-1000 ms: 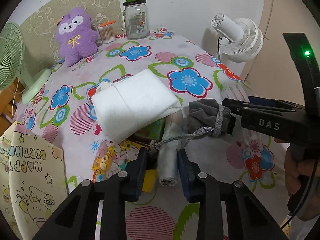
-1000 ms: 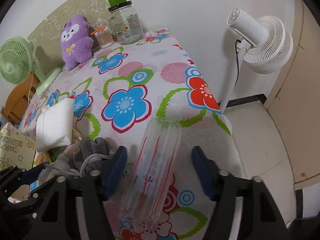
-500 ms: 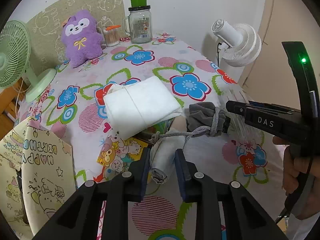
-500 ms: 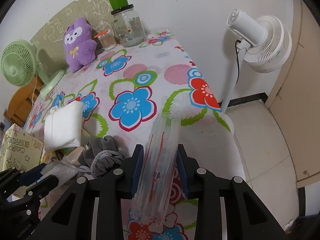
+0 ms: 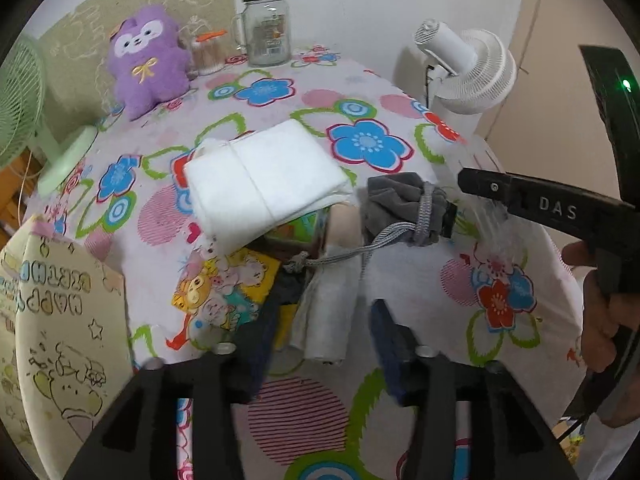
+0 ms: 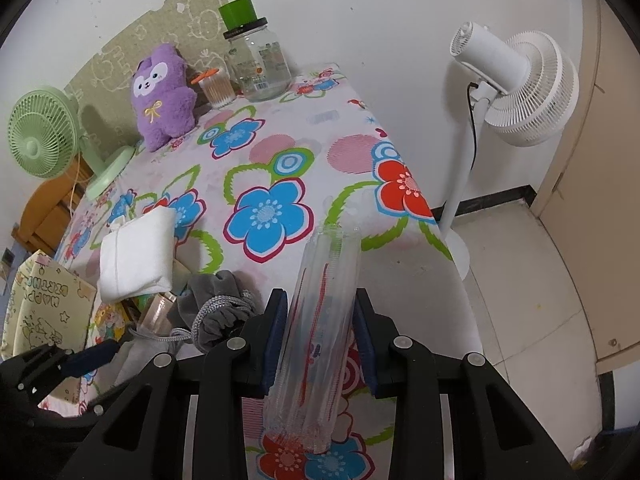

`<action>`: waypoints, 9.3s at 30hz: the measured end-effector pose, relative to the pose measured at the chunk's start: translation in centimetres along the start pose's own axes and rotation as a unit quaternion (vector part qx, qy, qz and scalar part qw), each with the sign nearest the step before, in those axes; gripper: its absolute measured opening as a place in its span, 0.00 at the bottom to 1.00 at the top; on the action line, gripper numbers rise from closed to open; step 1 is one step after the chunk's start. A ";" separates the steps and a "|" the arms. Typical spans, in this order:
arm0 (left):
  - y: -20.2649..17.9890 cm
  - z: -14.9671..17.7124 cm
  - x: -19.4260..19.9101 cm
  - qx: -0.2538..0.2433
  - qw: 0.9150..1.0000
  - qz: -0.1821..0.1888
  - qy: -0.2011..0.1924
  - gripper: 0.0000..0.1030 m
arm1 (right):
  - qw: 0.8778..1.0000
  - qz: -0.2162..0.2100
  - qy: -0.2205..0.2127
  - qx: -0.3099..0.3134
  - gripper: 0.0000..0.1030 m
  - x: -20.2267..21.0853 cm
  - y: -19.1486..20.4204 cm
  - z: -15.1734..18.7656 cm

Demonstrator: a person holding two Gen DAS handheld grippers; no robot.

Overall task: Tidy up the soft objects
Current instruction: 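Lift and carry the rolled cloth and clear tube toward the cardboard box with both tools, then lower both items into the box and open both tools, then move both tools back toward the remaining cloth items on the table, then grasp the rolled beige-white cloth with the left tool while the right tool grasps the grey drawstring bundle, then carry the rolled cloth and grey bundle over the cardboard box with both tools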

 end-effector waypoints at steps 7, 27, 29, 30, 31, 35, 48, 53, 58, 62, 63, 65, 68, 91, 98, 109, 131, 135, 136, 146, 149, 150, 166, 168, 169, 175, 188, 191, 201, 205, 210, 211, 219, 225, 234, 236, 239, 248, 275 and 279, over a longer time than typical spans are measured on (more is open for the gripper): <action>-1.5 -0.1 -1.4 -0.036 0.998 -0.047 0.004 0.65 | 1.000 -0.003 0.003 -0.001 0.35 -0.3 -0.2 0.0; 1.7 0.4 3.8 0.016 0.999 -0.014 -0.033 0.22 | 1.000 -0.008 -0.013 0.006 0.35 1.2 0.9 -0.3; 1.9 0.4 4.4 0.016 0.999 -0.016 -0.037 0.22 | 1.000 -0.009 -0.016 0.008 0.35 1.6 1.2 -0.3; 2.0 0.5 4.8 0.017 0.999 -0.018 -0.040 0.22 | 1.000 -0.010 -0.017 0.009 0.35 1.7 1.3 -0.3; 2.1 0.6 5.1 0.018 0.999 -0.019 -0.042 0.22 | 1.000 -0.011 -0.018 0.011 0.35 1.9 1.5 -0.3; 2.6 0.8 6.5 0.026 0.998 -0.026 -0.055 0.22 | 0.999 -0.017 -0.025 0.021 0.35 2.9 2.6 -0.3; 5.8 2.7 11.7 0.067 0.991 -0.051 -0.105 0.22 | 0.996 -0.044 -0.047 0.064 0.35 6.2 7.8 0.0; 7.4 3.8 13.3 0.088 0.987 -0.057 -0.120 0.22 | 0.993 -0.057 -0.053 0.083 0.35 7.2 10.4 0.2; 8.6 5.0 14.5 0.105 0.984 -0.059 -0.131 0.22 | 0.992 -0.063 -0.057 0.098 0.35 7.9 12.4 0.6; 9.8 5.9 15.8 0.122 0.980 -0.069 -0.143 0.22 | 0.989 -0.078 -0.061 0.110 0.35 8.7 14.0 0.6; 10.2 6.2 16.0 0.126 0.979 -0.072 -0.146 0.22 | 0.988 -0.084 -0.062 0.114 0.35 8.9 14.6 0.6; 11.0 6.7 16.7 0.137 0.975 -0.085 -0.152 0.22 | 0.985 -0.094 -0.063 0.127 0.35 9.2 16.1 0.7; 12.4 7.7 17.7 0.155 0.970 -0.098 -0.159 0.22 | 0.981 -0.108 -0.061 0.146 0.35 9.2 18.3 1.1; 21.8 14.7 21.0 0.279 0.931 -0.149 -0.183 0.22 | 0.947 -0.186 -0.022 0.262 0.35 7.7 33.8 4.7; 23.2 16.1 21.5 0.297 0.924 -0.156 -0.184 0.23 | 0.943 -0.184 -0.020 0.277 0.35 7.2 35.8 4.9; 23.5 16.7 22.2 0.309 0.918 -0.163 -0.191 0.46 | 0.943 -0.175 -0.008 0.282 0.43 6.0 36.7 5.4; 20.2 15.5 24.2 0.288 0.917 -0.154 -0.231 1.00 | 0.953 -0.165 -0.068 0.243 0.82 10.7 30.7 3.4; 18.2 14.2 24.1 0.260 0.925 -0.127 -0.247 1.00 | 0.957 -0.156 -0.085 0.230 0.82 12.1 28.3 2.9; 17.6 13.7 24.0 0.250 0.928 -0.123 -0.248 1.00 | 0.958 -0.153 -0.089 0.227 0.82 12.4 27.6 2.8; 12.2 9.4 20.7 0.224 0.947 -0.076 -0.216 1.00 | 0.969 -0.117 -0.124 0.181 0.83 14.8 19.2 1.9; 10.7 8.3 19.5 0.220 0.953 -0.052 -0.203 1.00 | 0.973 -0.103 -0.127 0.161 0.83 14.9 16.5 1.4; 10.1 7.8 19.0 0.219 0.955 -0.040 -0.198 1.00 | 0.975 -0.099 -0.127 0.154 0.83 14.9 15.6 1.2; 4.9 3.8 14.4 0.186 0.969 -0.033 -0.161 1.00 | 0.985 -0.076 -0.117 0.100 0.83 13.5 8.1 0.3; 4.8 3.6 13.9 0.186 0.969 -0.035 -0.156 1.00 | 0.986 -0.074 -0.113 0.098 0.83 13.1 7.7 0.3; 4.6 3.5 13.5 0.186 0.970 -0.035 -0.152 1.00 | 0.987 -0.072 -0.110 0.096 0.83 12.8 7.5 0.3; 4.0 3.1 11.3 0.186 0.972 -0.043 -0.136 1.00 | 0.989 -0.067 -0.098 0.089 0.83 11.4 6.3 0.0; 3.3 3.3 6.1 0.193 0.977 -0.047 -0.077 1.00 | 0.992 -0.058 -0.046 0.104 0.83 6.6 5.7 0.4; 2.8 3.1 5.4 0.178 0.979 -0.073 -0.072 1.00 | 0.992 -0.059 -0.033 0.103 0.83 5.3 5.6 0.4; 2.2 2.7 2.6 0.187 0.980 -0.060 -0.039 1.00 | 0.993 -0.061 -0.010 0.098 0.83 2.8 4.9 0.0; 2.8 2.9 1.5 0.206 0.976 -0.060 -0.023 1.00 | 0.993 -0.060 0.000 0.101 0.83 1.9 4.9 -0.1; 3.4 3.7 -0.1 0.226 0.973 -0.055 0.006 1.00 | 0.992 -0.064 0.016 0.110 0.83 0.4 5.4 -0.1; 3.5 3.9 -0.5 0.229 0.972 -0.052 0.013 1.00 | 0.992 -0.063 0.018 0.111 0.83 0.1 5.5 -0.1; 3.4 3.7 -1.4 0.209 0.974 -0.082 0.022 1.00 | 0.990 -0.068 0.047 0.114 0.83 -2.5 5.8 0.0; 3.4 3.8 -1.3 0.201 0.975 -0.097 0.012 0.85 | 0.989 -0.066 0.063 0.118 0.83 -4.1 6.0 0.3; 4.7 3.9 -0.3 0.208 0.973 -0.097 0.008 0.33 | 0.987 -0.063 0.052 0.135 0.67 -4.5 6.9 0.4; 4.9 4.0 -0.2 0.206 0.974 -0.091 0.009 0.28 | 0.988 -0.054 0.051 0.137 0.59 -4.4 7.0 0.4; 5.0 4.3 0.2 0.207 0.975 -0.082 0.008 0.22 | 0.988 -0.046 0.052 0.139 0.52 -4.2 7.0 0.5; 5.0 4.5 2.9 0.203 0.975 -0.084 -0.021 0.19 | 0.988 -0.047 0.027 0.146 0.48 -1.6 7.8 0.5; 5.1 5.0 9.2 0.204 0.972 -0.079 -0.084 0.19 | 0.987 -0.083 -0.027 0.138 0.48 5.6 10.1 0.4; 5.0 4.9 9.5 0.200 0.973 -0.079 -0.090 0.19 | 0.987 -0.084 -0.028 0.132 0.48 5.8 9.7 0.3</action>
Point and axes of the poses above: each gripper's, at about its wrist camera, not at the fingertips, and x roughly against the way its jaws point, y to its left, z to its underside, the point moved 1 cm from there along -x, roughly the way its jaws point, and after that the axes turned 6 degrees about -x, right-handed, at the moved point
